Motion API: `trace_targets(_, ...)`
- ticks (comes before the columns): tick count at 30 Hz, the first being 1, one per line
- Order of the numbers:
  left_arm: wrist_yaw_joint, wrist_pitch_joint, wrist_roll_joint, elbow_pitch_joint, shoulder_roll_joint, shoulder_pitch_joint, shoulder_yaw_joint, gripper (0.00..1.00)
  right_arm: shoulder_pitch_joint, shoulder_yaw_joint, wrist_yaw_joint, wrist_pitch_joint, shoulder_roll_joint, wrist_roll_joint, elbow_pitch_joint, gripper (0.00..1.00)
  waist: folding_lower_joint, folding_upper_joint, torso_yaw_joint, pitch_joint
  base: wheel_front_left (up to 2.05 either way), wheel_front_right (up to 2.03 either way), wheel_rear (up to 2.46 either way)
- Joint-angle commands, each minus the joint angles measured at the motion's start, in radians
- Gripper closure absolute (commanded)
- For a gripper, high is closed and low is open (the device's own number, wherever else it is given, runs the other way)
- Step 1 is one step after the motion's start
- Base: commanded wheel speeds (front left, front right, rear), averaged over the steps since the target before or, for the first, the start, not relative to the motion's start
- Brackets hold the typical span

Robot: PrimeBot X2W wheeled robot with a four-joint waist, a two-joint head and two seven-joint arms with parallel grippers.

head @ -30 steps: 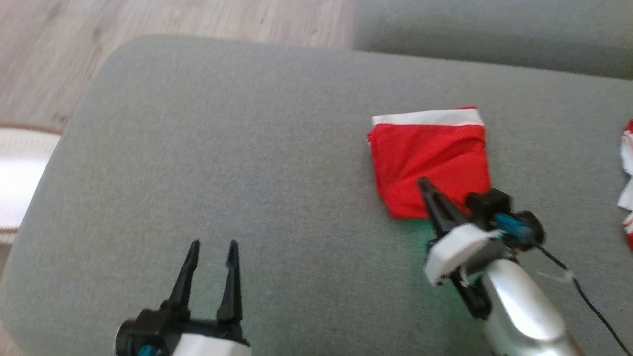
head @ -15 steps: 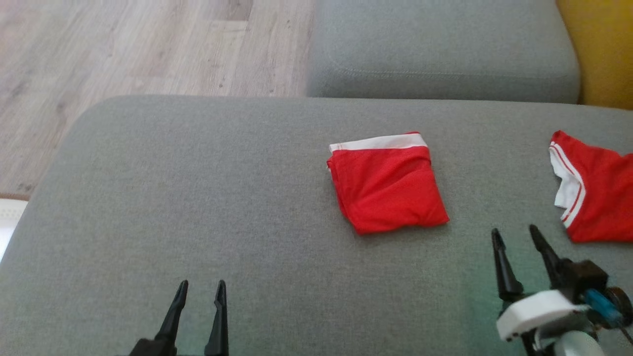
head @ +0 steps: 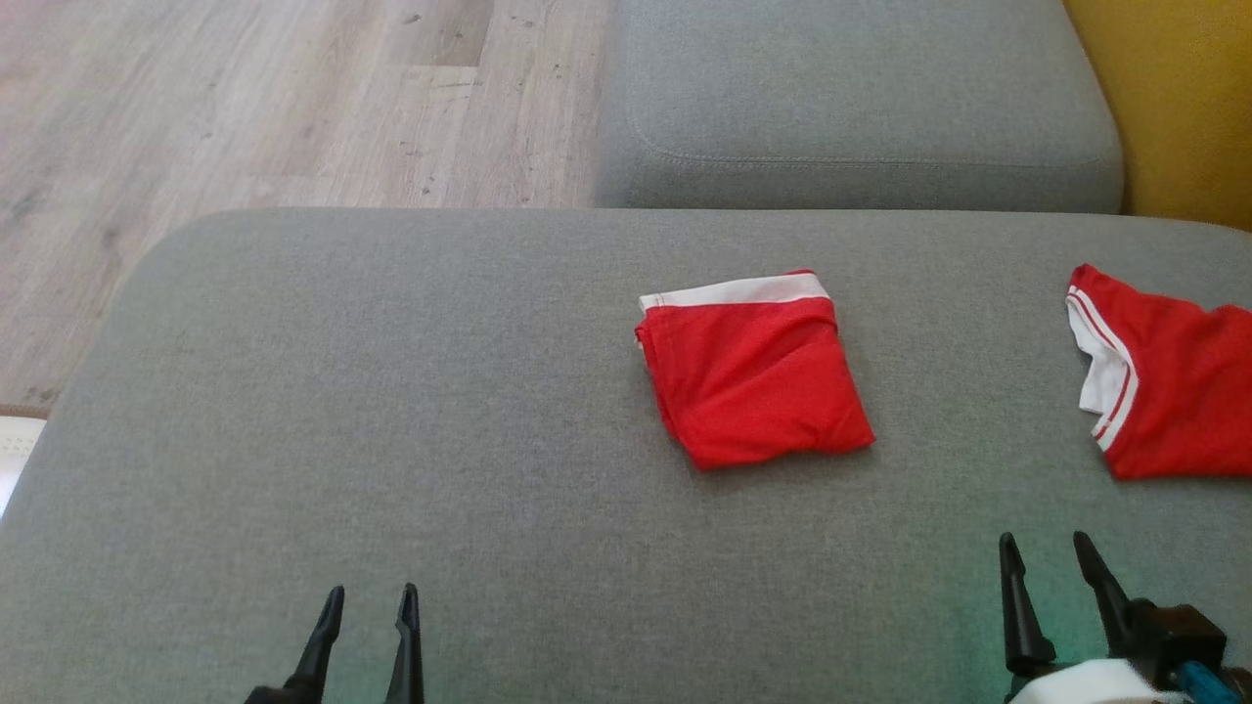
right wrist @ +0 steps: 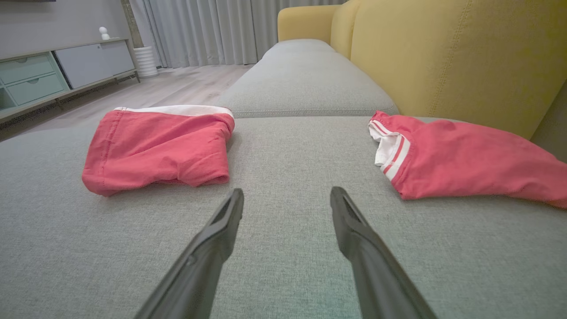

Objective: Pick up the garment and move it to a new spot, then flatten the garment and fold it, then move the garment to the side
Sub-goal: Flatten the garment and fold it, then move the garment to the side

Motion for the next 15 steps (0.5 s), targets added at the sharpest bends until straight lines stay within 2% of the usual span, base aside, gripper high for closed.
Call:
trace_targets(1,-0.004,-0.008,0.000,-0.023,-0.003,-0.023,0.043,0.00,-0.024,0.022,0.007,-0.013,-0.004,-0.002,-0.029,0.00,0.0001,-0.0001,-0.003,-0.001,0.00,0.00,0.00)
trace_targets(6,-0.011,-0.008,-0.005,-0.016,-0.004,-0.028,0.052,0.00,-0.023,0.025,0.007,-0.014,0.003,0.011,-0.028,0.00,0.0001,-0.0001,-0.003,0.001,0.00,0.00,0.00)
trace_targets(10,-0.019,-0.008,-0.010,-0.012,-0.004,-0.032,0.051,0.00,-0.044,0.023,0.007,-0.006,0.009,0.078,-0.010,0.00,0.0001,-0.0001,0.005,0.007,0.00,0.00,0.00)
trace_targets(12,-0.023,-0.008,-0.013,-0.010,-0.005,-0.037,0.045,0.00,-0.078,0.030,0.007,0.032,0.010,0.129,-0.016,0.00,0.0001,-0.0001,0.012,0.015,0.00,0.00,0.00)
trace_targets(15,-0.030,-0.008,-0.015,-0.008,-0.005,-0.048,0.032,0.00,-0.157,0.047,0.007,0.146,0.000,0.231,-0.048,0.00,0.0001,-0.0001,0.026,0.035,0.00,0.00,0.00)
